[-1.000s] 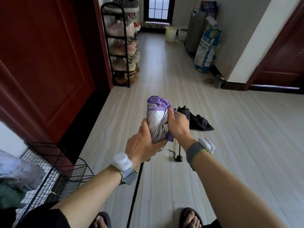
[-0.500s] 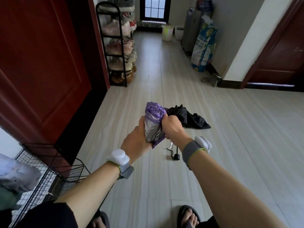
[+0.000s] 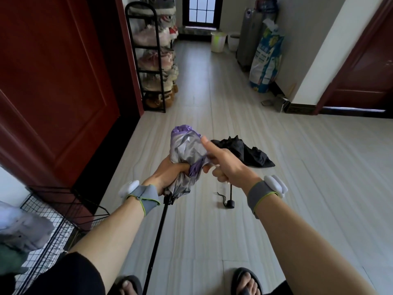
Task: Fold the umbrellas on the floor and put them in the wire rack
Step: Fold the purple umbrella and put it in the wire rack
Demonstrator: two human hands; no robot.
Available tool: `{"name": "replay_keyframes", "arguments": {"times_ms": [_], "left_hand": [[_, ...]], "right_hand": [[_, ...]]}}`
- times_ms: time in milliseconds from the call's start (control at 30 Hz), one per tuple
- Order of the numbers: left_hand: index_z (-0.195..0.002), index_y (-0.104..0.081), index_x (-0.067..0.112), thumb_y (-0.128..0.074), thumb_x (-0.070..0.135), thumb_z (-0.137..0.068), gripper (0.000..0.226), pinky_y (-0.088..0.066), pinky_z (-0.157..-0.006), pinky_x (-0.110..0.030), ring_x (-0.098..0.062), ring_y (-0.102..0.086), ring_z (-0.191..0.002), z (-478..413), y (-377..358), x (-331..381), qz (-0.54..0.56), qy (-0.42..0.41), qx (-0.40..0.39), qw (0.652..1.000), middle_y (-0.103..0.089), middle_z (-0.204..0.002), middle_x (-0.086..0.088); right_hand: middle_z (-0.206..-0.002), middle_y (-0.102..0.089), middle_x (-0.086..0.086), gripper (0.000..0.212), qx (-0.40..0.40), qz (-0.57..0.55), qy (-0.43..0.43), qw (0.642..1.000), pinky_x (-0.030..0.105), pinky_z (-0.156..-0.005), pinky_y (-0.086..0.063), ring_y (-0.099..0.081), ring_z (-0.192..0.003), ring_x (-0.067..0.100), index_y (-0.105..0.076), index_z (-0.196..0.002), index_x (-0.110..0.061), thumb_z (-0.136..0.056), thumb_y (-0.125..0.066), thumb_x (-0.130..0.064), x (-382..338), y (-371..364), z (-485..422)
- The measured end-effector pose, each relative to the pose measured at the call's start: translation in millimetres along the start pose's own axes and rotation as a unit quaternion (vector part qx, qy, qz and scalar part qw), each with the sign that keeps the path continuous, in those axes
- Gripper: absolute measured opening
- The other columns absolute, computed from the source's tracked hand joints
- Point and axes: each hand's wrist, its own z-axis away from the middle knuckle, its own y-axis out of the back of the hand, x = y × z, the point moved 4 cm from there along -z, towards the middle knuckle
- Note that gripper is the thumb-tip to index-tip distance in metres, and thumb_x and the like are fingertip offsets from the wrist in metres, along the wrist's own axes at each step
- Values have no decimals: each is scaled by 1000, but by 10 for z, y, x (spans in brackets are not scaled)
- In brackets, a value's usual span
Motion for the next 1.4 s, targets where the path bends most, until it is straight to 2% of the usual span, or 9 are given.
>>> {"name": "replay_keyframes", "arguments": {"times_ms": [100,267,400,500,667,967,1100,1300,1400], "left_hand": [[-99,-68,12,-67,5,-71,29,-53,-64,-29,-15,-67,-70,14,-63,59,-91,-57,-19,994,-71,-78,-2],[-122,-48,28,-84,33,-52,80,-58,-85,-54,-23,-71,-93,-102,-212,-189,-173,-67,-53,981,-71,-102,-3],[-130,-41,31,-94,57,-47,101,-57,-88,-36,-12,-67,-102,136,-295,48,-159,-92,-60,981,-67,-112,7],[-127,-41,29,-91,49,-59,87,-53,-72,-27,-14,-67,-91,241,-324,147,-200,-106,-17,974,-67,-102,5],[-117,-42,28,-74,34,-79,50,-50,-53,-30,-23,-64,-58,278,-291,211,-304,-162,73,936,-66,-70,-4],[-128,-53,32,-86,34,-75,63,-52,-79,-23,-10,-66,-99,113,-162,164,-160,-131,24,978,-70,-108,9],[-114,-63,39,-83,60,-71,52,-54,-78,-23,-2,-68,-90,167,-168,150,-144,-110,22,983,-73,-99,16],[-82,-76,24,-74,52,-75,29,-47,-70,-31,-19,-66,-78,96,1,127,-74,-54,57,994,-73,-76,5],[-77,-75,15,-75,46,-77,31,-47,-65,-31,-24,-63,-65,49,105,128,-47,-37,61,996,-70,-63,-3]], "right_hand": [[-62,-55,2,66,50,92,33,994,24,-43,-25,-30,-44,12,-62,-73,-10,-70,-74,-75,-2,4,-44],[-38,-51,-9,47,213,114,48,969,23,-47,-35,-42,-35,5,-54,-51,-15,-93,-65,-34,93,167,-117],[-40,-43,-7,42,235,-1,9,972,24,-44,-28,-32,-39,16,-48,-52,-14,-92,-59,-22,157,177,-134],[-50,-46,0,40,238,-55,-13,970,22,-42,-23,-26,-41,15,-45,-54,-16,-92,-56,-16,115,207,-136],[-49,-60,-3,32,205,-47,-22,977,20,-40,-20,-24,-43,15,-49,-65,-12,-97,-49,-13,102,135,-97],[-58,-64,1,38,187,55,53,979,25,-46,-32,-40,-41,10,-60,-49,-18,-86,-63,-27,46,150,-95],[-44,-53,-7,43,205,110,70,970,17,-43,-32,-39,-37,4,-57,-46,-14,-86,-65,-28,63,213,-47],[-54,-54,-3,63,127,123,27,984,24,-51,-34,-39,-43,7,-72,-69,-4,-92,-58,-61,54,237,-28],[-63,-53,-2,40,68,167,21,983,24,-53,-35,-42,-56,12,-81,-85,-11,-97,-61,-43,66,176,-35]]}}
